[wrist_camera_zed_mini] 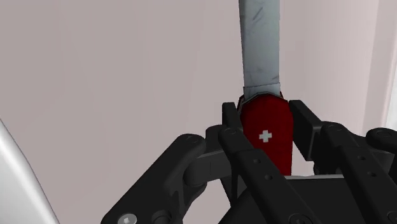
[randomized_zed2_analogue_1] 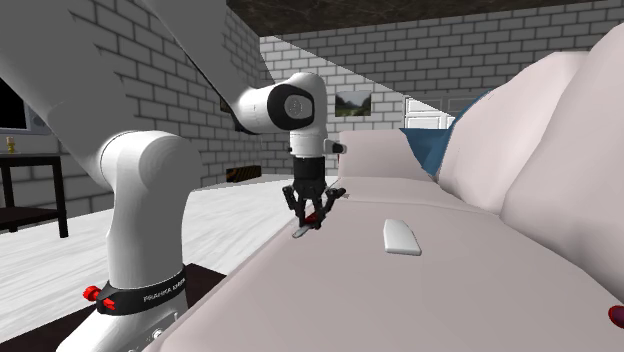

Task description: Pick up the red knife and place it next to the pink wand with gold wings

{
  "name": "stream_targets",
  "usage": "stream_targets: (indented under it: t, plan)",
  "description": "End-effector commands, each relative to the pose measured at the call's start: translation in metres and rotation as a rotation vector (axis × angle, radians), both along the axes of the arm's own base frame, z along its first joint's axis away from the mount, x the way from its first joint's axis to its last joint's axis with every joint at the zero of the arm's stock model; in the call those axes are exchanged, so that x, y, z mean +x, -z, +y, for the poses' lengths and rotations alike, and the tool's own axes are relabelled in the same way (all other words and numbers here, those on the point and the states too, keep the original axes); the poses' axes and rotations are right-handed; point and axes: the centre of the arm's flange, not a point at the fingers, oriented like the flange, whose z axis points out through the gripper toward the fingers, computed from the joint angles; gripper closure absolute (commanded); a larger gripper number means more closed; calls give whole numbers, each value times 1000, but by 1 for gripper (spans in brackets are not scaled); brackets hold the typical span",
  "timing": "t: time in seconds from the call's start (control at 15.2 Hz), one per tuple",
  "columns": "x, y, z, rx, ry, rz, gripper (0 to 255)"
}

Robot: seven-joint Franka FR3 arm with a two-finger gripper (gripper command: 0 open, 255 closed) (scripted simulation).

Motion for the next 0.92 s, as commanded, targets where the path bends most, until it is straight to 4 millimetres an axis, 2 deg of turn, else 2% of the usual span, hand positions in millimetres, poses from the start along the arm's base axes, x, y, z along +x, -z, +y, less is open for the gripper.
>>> stream_targets:
  t: [0.0,0.86]
  plan:
    - [0,-10,0,0,1,1,255]
    - [0,-78,0,0,1,1,255]
